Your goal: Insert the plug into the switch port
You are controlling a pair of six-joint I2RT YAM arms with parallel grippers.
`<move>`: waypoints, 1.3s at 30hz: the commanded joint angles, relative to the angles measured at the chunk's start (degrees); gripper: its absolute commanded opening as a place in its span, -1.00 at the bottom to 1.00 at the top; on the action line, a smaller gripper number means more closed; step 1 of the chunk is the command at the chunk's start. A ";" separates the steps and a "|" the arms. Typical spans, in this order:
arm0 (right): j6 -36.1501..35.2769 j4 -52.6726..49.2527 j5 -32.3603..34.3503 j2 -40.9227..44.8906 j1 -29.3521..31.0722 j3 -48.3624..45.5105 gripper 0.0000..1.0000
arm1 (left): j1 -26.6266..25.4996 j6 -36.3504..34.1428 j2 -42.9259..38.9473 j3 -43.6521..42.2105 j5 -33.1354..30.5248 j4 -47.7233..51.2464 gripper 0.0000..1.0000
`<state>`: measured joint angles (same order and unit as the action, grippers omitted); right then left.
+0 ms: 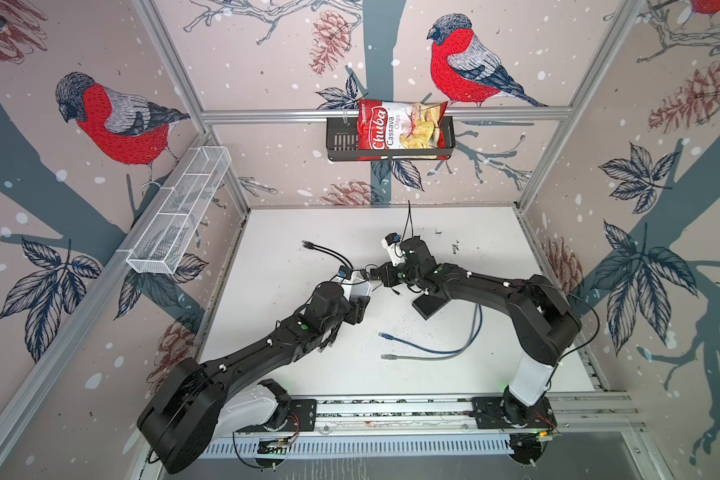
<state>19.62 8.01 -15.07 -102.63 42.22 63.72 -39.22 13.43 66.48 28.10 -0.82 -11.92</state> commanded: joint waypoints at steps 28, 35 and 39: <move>7.61 22.76 -11.89 10.21 -4.04 -14.62 -0.97 | -8.24 -17.99 12.06 -18.81 -5.12 -55.04 -0.07; 6.95 25.36 -9.10 11.34 -1.29 -17.55 -0.97 | -8.50 -19.84 18.89 -21.02 -3.50 -68.56 -0.08; 6.92 26.87 -7.56 12.39 -0.38 -19.47 -0.97 | -8.50 -20.10 23.13 -22.86 -3.85 -79.22 -0.12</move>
<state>26.89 30.83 -24.43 -91.05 41.56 45.06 -47.59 -5.96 87.94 5.89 -4.62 -77.32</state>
